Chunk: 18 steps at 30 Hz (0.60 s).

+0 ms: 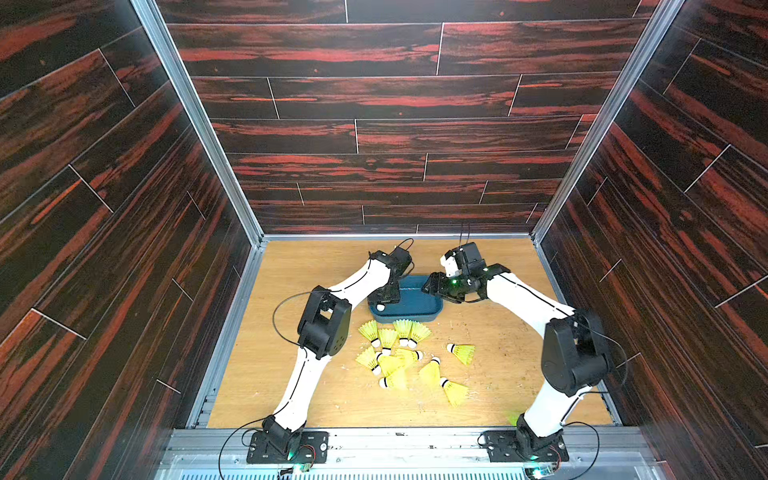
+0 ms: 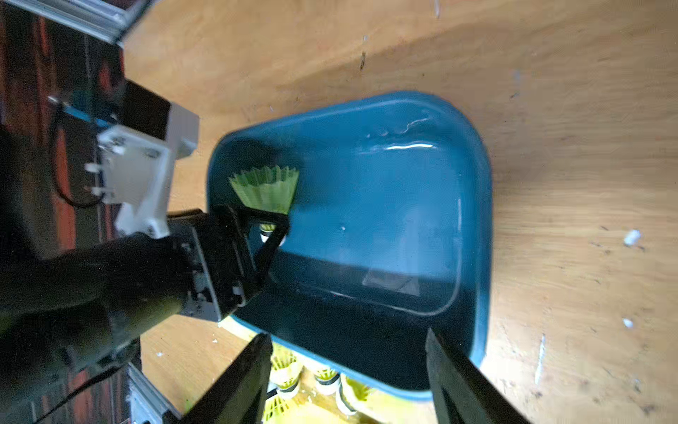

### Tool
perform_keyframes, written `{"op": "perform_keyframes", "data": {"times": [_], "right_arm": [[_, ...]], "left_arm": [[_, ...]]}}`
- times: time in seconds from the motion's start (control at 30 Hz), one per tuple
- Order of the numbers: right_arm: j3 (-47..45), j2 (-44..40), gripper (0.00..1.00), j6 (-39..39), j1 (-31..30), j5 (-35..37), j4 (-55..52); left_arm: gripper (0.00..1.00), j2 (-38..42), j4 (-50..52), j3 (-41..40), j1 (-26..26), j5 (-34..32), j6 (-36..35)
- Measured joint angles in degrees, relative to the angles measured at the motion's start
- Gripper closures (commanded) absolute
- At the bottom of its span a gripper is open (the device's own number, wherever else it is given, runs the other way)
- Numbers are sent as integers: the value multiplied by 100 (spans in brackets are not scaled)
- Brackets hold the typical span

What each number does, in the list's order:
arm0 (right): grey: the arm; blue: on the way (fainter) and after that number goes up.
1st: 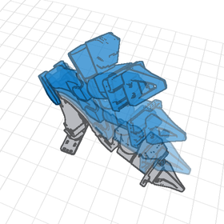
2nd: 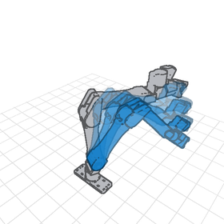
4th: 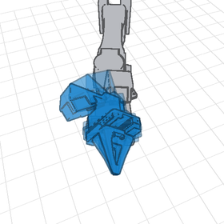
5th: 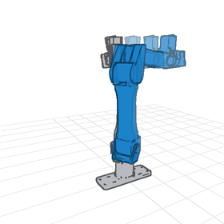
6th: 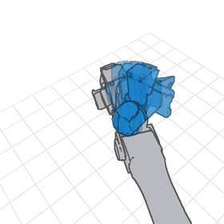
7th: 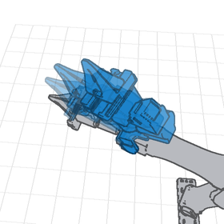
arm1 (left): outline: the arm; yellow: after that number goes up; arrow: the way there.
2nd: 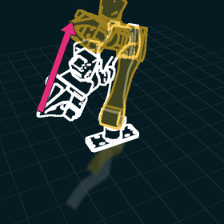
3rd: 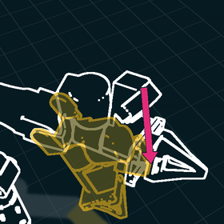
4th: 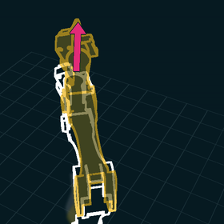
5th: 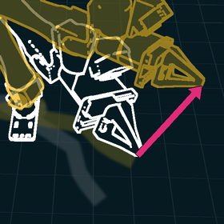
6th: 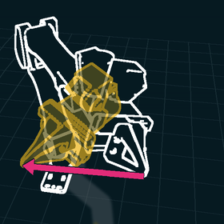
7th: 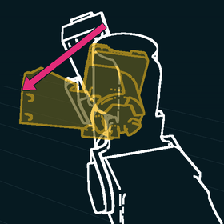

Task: Put the shuttlecocks into the storage box
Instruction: Place the shuttlecock in the storage box.

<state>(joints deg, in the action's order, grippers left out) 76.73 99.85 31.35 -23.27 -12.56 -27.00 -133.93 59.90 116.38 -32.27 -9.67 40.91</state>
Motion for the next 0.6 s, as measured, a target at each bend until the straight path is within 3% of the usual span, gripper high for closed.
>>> {"op": "perform_keyframes", "data": {"times": [0.3, 0.6], "right_arm": [[-546, -1106, 32, 811, -26, 654, -382], [-1655, -1902, 33, 2651, -651, 1200, -984]], "left_arm": [[27, 699, -22, -76, 0, 2, -7], [27, 1808, -507, -944, 0, 151, -337]]}}
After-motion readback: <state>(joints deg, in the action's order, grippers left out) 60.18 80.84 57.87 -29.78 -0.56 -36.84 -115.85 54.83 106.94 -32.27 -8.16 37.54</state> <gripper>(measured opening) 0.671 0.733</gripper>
